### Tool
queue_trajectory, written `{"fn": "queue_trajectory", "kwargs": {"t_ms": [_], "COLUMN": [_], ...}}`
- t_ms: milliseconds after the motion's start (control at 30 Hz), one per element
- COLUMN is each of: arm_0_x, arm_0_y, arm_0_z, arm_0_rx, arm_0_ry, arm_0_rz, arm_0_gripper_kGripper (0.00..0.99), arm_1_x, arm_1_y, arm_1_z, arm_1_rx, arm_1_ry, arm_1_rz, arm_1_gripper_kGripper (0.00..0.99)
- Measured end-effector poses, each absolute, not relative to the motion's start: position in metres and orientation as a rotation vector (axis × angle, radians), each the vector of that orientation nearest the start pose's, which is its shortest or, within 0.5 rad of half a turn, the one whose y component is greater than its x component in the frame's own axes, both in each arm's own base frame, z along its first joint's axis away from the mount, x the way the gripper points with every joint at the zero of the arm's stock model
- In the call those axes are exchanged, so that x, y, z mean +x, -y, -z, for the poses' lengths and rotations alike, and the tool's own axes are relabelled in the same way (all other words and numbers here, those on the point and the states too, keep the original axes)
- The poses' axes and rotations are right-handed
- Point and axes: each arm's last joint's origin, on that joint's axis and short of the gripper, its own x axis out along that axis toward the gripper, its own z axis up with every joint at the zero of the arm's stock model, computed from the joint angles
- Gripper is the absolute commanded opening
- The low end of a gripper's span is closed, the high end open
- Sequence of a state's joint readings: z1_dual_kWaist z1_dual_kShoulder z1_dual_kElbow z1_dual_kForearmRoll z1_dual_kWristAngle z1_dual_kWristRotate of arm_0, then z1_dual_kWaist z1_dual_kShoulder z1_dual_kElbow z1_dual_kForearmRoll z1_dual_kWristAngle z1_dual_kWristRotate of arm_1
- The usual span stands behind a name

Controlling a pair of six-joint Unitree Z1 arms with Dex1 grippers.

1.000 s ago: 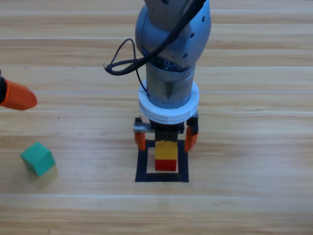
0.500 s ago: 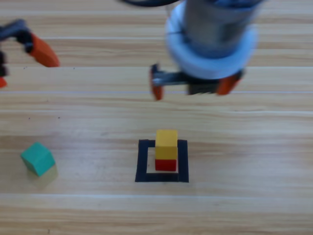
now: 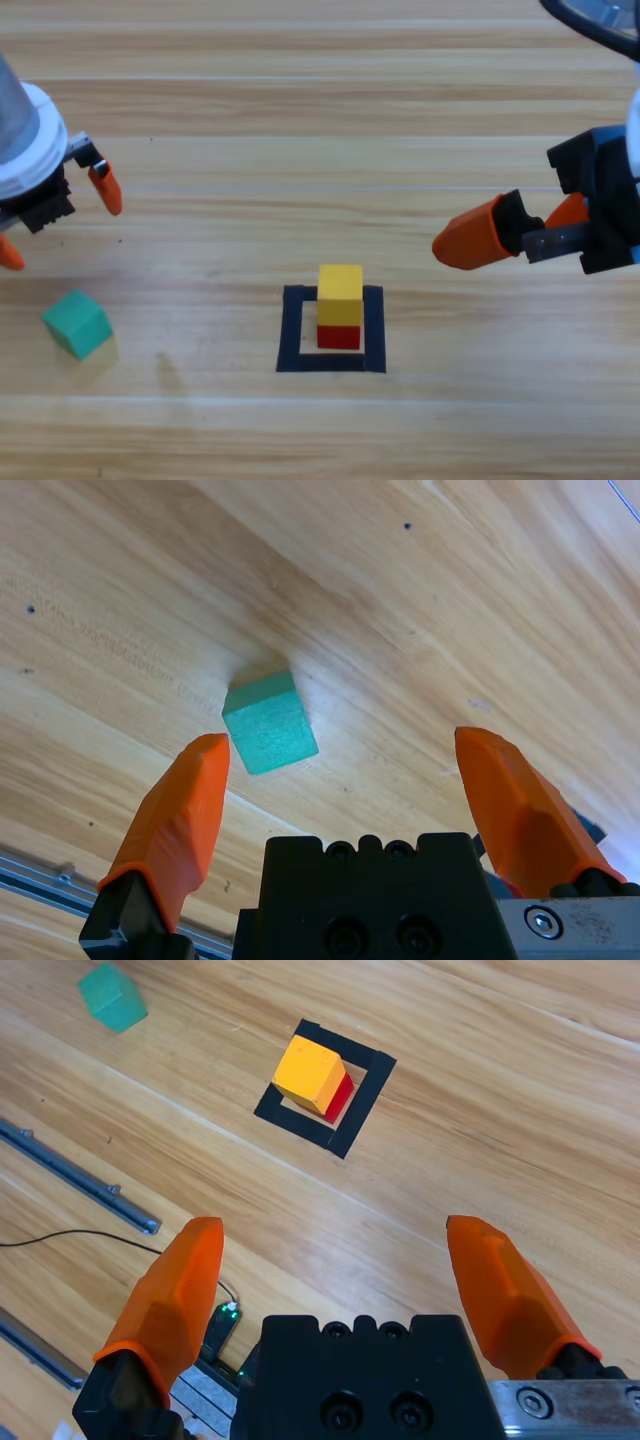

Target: Stack the blocks in the rectangular block: red at the bottom, yellow in the middle, green on top

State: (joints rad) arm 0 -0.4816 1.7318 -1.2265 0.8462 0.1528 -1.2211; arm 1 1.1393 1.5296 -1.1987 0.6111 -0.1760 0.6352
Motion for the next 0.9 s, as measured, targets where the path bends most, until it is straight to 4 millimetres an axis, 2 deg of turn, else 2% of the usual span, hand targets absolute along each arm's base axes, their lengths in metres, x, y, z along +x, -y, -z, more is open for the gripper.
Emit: {"fn": "queue_trajectory", "kwargs": {"t_ms": [300,633,900], "arm_0_x": [0.263,0.267,0.266], "arm_0_y": [0.128,0.131,0.131], "arm_0_z": [-0.268,-0.238,-0.231], "arm_0_rx": [-0.777,-0.764,-0.770], "arm_0_ry": [-1.213,-1.275,-1.282], "arm_0_rz": [-0.712,-0.775,-0.790], "arm_0_gripper_kGripper": [0.946,0.950,0.951], "arm_1_x": [0.134,0.136,0.138], "arm_1_y": [-0.257,-0.254,-0.252], "arm_1_z": [-0.328,-0.326,-0.323], "arm_1_rx": [-0.070,-0.092,-0.094], "arm_1_ry": [-1.025,-1.023,-1.031], "arm_1_rz": [-0.577,-0.577,-0.562], "arm_1_gripper_kGripper": [0.982,0.988,0.988]}}
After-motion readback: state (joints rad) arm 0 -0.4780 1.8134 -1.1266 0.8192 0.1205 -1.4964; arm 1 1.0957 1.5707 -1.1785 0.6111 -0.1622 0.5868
